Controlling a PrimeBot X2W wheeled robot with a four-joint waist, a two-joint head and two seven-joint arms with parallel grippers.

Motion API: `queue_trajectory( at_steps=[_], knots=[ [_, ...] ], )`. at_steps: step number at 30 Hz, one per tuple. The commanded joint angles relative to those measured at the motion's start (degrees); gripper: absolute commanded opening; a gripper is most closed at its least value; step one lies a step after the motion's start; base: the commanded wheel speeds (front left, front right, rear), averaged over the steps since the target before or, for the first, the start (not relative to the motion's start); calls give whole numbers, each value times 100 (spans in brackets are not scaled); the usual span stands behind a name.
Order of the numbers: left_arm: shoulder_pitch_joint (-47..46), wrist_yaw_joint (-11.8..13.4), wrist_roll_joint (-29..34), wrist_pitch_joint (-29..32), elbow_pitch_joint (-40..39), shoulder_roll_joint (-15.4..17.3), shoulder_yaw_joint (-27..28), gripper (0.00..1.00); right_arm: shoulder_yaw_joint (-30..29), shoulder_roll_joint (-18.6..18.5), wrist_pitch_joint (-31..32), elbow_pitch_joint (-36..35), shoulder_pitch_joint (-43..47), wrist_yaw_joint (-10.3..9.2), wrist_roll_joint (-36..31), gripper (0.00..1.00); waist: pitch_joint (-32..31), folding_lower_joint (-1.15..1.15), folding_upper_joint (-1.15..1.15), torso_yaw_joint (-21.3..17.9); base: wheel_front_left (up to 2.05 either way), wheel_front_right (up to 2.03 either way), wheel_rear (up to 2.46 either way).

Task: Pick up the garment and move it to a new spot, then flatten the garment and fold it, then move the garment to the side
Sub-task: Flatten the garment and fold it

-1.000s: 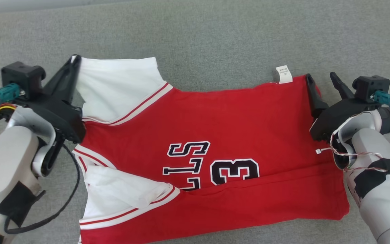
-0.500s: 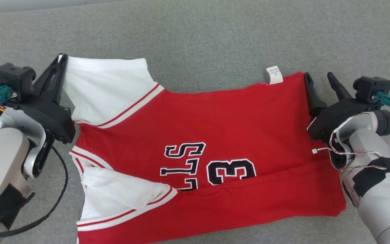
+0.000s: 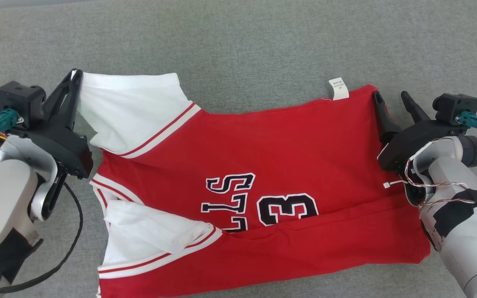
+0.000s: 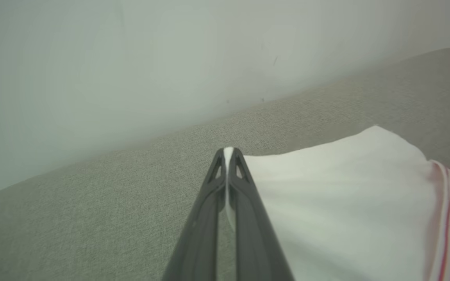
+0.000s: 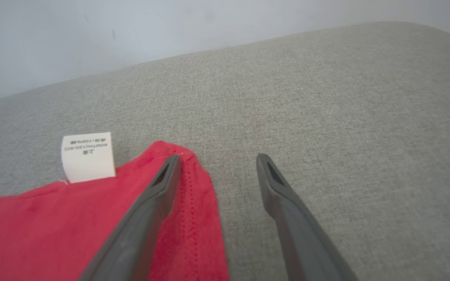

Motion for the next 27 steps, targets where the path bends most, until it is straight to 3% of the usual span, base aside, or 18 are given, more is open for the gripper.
queue_trajectory(
  at_steps=[1,2,5,7,9,10,21,27],
  knots=[
    [-51,10,55,-22,7,3,-6,0,38,25,16,53,-66,-14,48,98,20,0,0,38,0,0,0],
    [-61,8,55,-24,8,-10,-13,0,66,34,46,105,-84,-14,74,91,28,0,0,57,0,0,0],
    [-83,-1,50,-34,14,-73,-42,0,187,90,147,265,-146,-14,99,53,47,0,0,115,0,0,0],
    [-98,-14,53,-40,19,-105,-61,0,259,161,205,362,-157,-14,139,43,66,0,0,140,0,0,0],
    [-130,-28,53,-40,45,-138,-77,0,325,223,289,497,-182,-14,165,10,81,0,0,156,0,0,0],
    [-150,-36,55,-46,56,-155,-84,0,348,239,288,541,-205,-14,179,0,85,0,0,163,0,0,0],
    [-122,-53,-48,-297,218,-221,-28,0,477,25,-271,398,-358,-14,85,0,-222,0,0,75,0,0,0],
    [70,-30,-127,-420,113,-307,-12,0,232,-106,-309,-203,12,-14,-83,0,-450,0,0,41,0,0,0]
  ],
)
